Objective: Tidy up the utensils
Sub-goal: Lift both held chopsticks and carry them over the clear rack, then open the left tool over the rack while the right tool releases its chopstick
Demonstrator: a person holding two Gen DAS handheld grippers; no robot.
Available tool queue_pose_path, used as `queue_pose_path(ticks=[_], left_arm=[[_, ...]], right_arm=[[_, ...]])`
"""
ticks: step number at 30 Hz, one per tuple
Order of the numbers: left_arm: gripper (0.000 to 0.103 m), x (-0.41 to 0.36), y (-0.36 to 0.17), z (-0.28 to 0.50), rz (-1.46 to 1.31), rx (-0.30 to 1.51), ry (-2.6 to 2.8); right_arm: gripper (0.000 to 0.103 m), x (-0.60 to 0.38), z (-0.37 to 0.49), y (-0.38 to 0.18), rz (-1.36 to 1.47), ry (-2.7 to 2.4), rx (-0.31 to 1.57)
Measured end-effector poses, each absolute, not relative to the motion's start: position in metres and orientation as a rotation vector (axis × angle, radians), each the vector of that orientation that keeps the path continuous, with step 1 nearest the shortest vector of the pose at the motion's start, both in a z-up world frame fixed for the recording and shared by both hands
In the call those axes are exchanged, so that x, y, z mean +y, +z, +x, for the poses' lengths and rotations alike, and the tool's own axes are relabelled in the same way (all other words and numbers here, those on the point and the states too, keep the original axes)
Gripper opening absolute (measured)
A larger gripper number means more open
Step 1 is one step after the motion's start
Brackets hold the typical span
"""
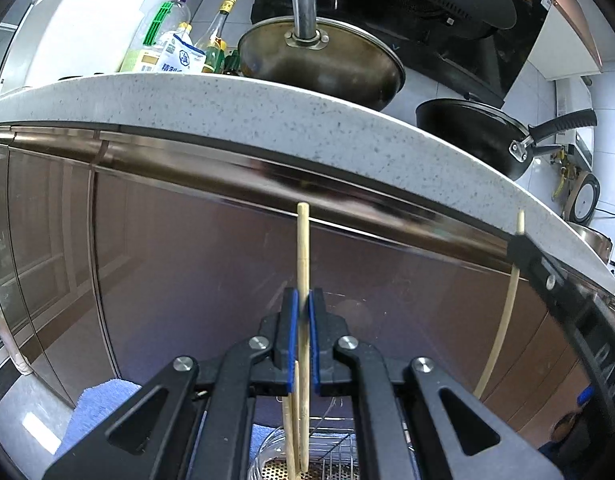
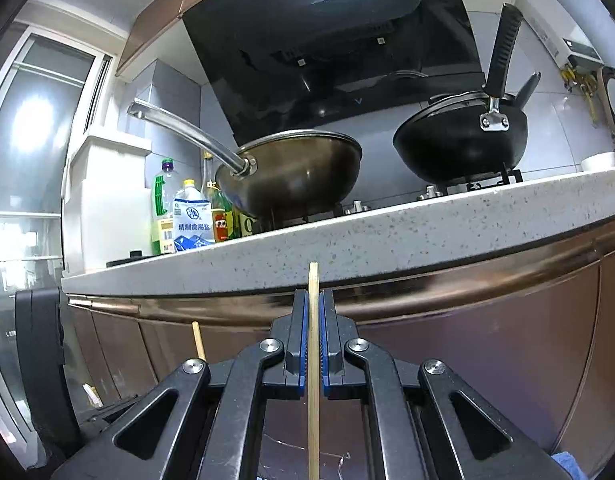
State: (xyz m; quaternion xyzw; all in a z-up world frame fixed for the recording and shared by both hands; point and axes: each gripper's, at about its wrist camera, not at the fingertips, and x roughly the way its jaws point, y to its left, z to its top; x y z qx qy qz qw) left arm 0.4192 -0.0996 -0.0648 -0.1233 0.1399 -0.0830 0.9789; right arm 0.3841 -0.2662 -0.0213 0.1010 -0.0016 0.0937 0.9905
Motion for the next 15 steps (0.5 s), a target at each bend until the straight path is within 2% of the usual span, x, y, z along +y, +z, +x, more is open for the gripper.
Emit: queue_pose_path(ticks=[13, 14, 15], left_arm=[[0.007, -0.105, -0.09, 0.419, -0.217, 0.307, -0.147], [0.007, -0.105, -0.09, 0.418, -0.213, 0.308, -0.15], [0.013, -0.105, -0.089, 0.417, -0.214, 0.312, -0.157]], right_arm=[[0.006, -0.267, 0.375, -0.069, 0.151, 0.126, 0.071], [0.007, -0.268, 0.374, -0.071, 0.153, 0.127, 0.078], [0.015, -0.269, 0.371, -0.072, 0.158, 0.127, 0.085]])
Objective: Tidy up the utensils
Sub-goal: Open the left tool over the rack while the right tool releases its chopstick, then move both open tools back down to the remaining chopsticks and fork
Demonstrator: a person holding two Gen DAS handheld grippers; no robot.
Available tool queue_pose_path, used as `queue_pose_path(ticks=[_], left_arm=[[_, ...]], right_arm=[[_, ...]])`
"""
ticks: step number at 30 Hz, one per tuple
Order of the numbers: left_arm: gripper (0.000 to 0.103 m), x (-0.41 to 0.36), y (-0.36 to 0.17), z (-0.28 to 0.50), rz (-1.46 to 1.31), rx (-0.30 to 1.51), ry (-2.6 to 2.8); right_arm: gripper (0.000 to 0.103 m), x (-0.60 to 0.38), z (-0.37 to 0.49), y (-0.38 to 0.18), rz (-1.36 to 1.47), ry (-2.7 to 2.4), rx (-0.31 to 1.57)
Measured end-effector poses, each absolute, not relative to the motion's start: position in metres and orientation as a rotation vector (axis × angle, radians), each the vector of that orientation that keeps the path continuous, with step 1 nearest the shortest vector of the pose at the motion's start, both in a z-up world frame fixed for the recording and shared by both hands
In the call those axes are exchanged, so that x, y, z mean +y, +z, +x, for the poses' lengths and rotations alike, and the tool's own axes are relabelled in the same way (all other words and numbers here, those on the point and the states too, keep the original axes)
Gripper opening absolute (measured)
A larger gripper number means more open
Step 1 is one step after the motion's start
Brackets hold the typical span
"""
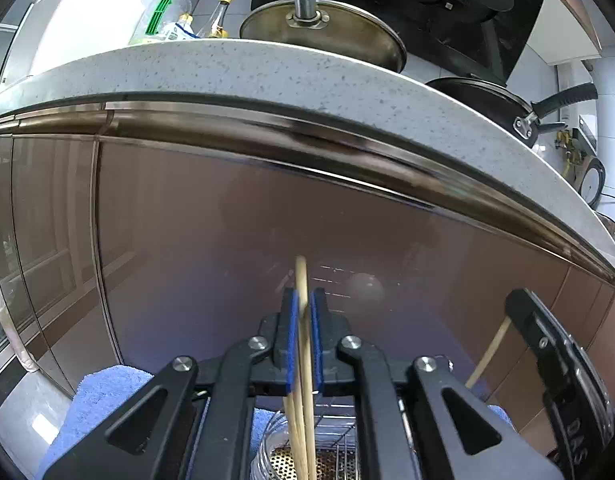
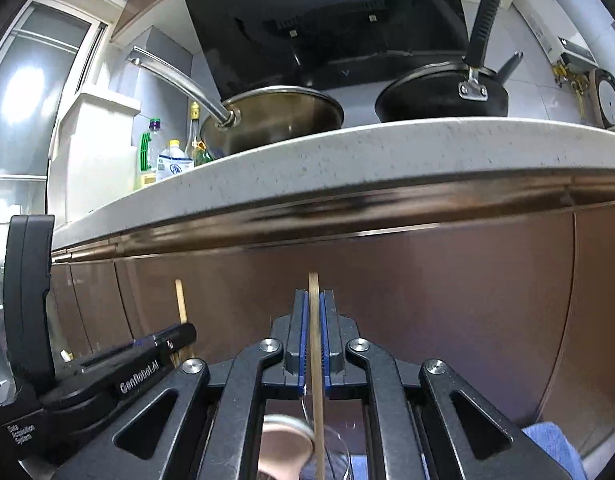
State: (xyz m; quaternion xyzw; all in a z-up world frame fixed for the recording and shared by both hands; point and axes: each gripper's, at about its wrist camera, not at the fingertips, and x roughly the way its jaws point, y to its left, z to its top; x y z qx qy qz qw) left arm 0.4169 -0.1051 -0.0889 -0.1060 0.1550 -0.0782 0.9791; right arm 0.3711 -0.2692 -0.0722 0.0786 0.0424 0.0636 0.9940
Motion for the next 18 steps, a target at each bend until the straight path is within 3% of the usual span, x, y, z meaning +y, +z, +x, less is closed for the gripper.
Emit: queue_pose_path(ticks=[1, 2, 3, 11, 18], left_arm=[[0.027, -0.105, -0.087, 0.416, -0.213, 0.319, -0.166], [0.033, -0.105, -0.086, 0.414, -0.209, 0.323, -0.169], [0.038, -0.105, -0.085, 0.411, -0.201, 0.32, -0.167], [0.04, -0.084, -0.057, 0.375, -0.183, 0.275, -0.145], [0.049, -0.055, -0.027, 0.327, -0.167, 0.263, -0.113]], right_arm=[[0.021, -0.27, 0.369, -0.073, 0.163, 0.131, 0.092], [0.032, -0.27, 0.367, -0.073, 0.165, 0.132, 0.096], [0.036, -0.27, 0.365, -0.073, 0.163, 0.129, 0.1], [0.043, -0.275, 0.336, -0.048, 0.147, 0.102, 0.108], [0.045, -0.277, 0.293, -0.02, 0.136, 0.078, 0.121]])
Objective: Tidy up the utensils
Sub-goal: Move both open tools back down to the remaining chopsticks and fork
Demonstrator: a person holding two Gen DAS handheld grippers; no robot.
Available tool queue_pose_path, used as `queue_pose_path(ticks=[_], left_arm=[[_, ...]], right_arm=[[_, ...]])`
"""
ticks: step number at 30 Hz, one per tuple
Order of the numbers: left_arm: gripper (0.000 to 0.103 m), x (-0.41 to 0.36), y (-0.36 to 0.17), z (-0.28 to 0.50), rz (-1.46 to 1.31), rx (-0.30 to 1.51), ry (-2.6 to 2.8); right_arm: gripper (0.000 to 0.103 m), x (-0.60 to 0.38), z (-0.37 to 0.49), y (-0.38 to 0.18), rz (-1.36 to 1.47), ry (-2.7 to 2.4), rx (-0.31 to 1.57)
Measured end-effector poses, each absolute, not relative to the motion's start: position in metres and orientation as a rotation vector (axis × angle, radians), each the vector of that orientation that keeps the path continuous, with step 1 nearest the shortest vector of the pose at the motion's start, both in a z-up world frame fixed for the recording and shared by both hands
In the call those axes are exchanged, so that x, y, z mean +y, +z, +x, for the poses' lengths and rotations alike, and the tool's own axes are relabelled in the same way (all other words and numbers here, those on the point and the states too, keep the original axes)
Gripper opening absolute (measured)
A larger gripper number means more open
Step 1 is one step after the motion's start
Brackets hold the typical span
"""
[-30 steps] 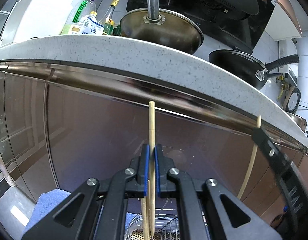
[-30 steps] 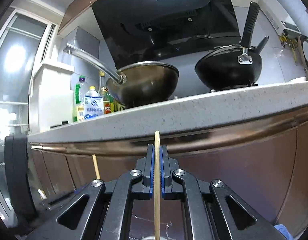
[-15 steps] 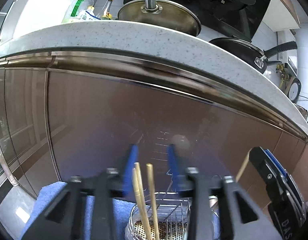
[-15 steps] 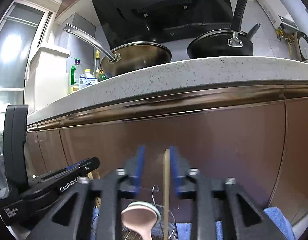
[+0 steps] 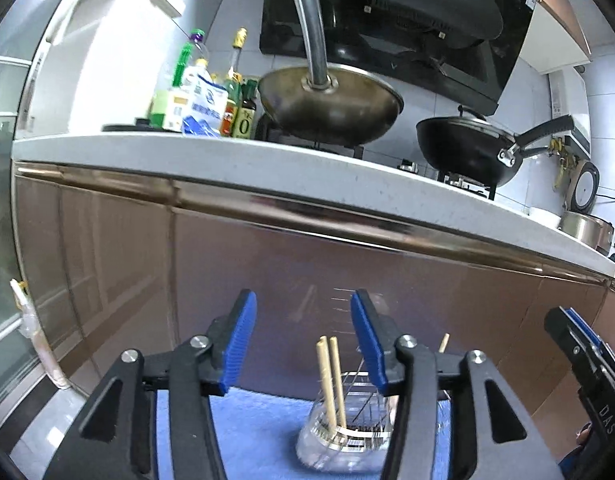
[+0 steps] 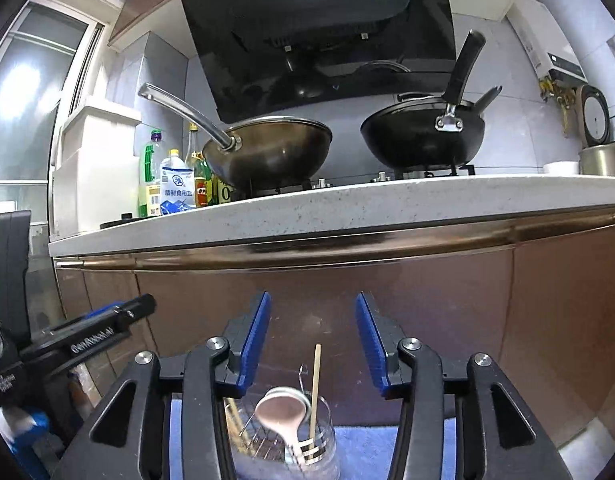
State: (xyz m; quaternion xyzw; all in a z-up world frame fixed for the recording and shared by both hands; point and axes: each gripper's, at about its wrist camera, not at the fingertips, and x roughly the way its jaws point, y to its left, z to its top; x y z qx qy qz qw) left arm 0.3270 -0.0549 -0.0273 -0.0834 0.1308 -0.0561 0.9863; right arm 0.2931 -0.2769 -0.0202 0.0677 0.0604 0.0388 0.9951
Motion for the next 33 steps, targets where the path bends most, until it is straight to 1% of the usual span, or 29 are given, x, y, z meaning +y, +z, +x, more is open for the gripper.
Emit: queue_pose_path(ticks=[2, 6, 12, 17, 19, 21, 23, 33], left_arm=[[0.05, -0.048, -0.02, 0.31, -0.162, 0.269, -0.109], [0.058, -0.033, -0.011, 0.275, -0.145, 0.28, -0.09], [0.06, -0.02, -0.013, 0.217, -0.091, 0.338, -0.084], [0.061, -0.017, -0.016, 0.18, -0.055, 0.368, -0.065], [0.061, -0.016, -0.016, 0.164, -0.042, 0.369, -0.068], [0.061, -0.016, -0.016, 0.15, -0.031, 0.369, -0.068], [0.061, -0.015, -0.015, 0.138, -0.027, 0.366, -0.072], [0.061, -0.001, -0.009, 0.099, -0.031, 0.356, -0.063]], right_arm=[[0.047, -0.275, 0.279, -0.016, 0.13, 0.077, 0.142], [0.052, -0.27, 0.25, -0.015, 0.126, 0.081, 0.198], [0.057, -0.267, 0.201, -0.029, 0.141, 0.063, 0.3], [0.059, -0.27, 0.163, -0.035, 0.166, 0.048, 0.34], [0.064, -0.269, 0.147, -0.032, 0.166, 0.045, 0.338], [0.071, -0.266, 0.133, -0.029, 0.15, 0.036, 0.332], [0.073, -0.263, 0.118, -0.024, 0.131, 0.027, 0.325], [0.073, -0.255, 0.075, -0.013, 0.093, 0.024, 0.32]])
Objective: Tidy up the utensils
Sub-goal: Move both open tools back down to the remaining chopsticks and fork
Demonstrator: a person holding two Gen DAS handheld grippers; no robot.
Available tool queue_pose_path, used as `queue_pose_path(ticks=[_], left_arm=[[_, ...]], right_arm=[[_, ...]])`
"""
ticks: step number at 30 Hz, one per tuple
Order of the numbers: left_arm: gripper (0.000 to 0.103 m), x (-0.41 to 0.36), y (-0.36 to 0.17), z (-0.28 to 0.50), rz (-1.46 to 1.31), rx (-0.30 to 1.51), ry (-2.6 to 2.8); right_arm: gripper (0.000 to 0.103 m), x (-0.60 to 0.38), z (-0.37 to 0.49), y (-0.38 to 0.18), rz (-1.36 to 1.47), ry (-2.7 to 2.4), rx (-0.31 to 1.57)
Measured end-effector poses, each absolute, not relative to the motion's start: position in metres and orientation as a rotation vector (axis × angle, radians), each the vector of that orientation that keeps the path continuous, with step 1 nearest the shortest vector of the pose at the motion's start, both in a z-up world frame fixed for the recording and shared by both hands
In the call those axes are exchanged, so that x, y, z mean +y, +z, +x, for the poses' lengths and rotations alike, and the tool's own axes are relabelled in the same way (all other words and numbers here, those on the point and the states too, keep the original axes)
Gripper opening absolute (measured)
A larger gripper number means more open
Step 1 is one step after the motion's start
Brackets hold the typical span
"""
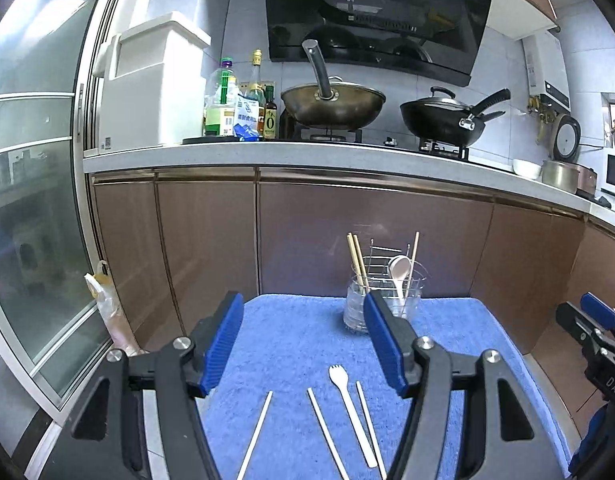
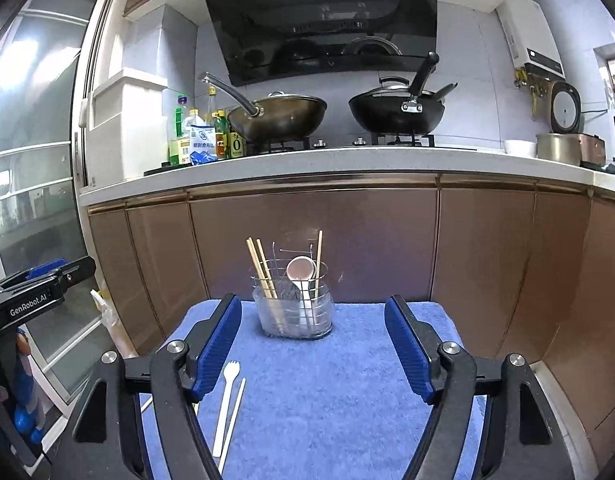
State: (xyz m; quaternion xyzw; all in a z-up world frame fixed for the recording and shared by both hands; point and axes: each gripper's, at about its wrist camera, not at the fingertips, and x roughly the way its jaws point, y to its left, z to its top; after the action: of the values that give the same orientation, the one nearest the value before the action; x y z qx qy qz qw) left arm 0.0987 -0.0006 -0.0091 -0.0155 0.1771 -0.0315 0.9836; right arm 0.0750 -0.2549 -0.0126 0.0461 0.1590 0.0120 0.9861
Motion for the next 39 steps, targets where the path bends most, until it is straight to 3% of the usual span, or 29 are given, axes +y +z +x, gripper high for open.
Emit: queue_pose_path(ticks=[26, 39], left_arm=[[0.061, 0.006, -0.036, 0.114, -0.032, 0.435, -0.021], [0.061, 0.054, -0.043, 0.131, -0.103, 0.509, -0.004]], right_arm=[[0.073, -0.277, 0.078, -0.037, 0.167, -0.013, 0.377], [0.073, -0.279, 0.093, -0.058, 0.146, 0.009, 0.442]])
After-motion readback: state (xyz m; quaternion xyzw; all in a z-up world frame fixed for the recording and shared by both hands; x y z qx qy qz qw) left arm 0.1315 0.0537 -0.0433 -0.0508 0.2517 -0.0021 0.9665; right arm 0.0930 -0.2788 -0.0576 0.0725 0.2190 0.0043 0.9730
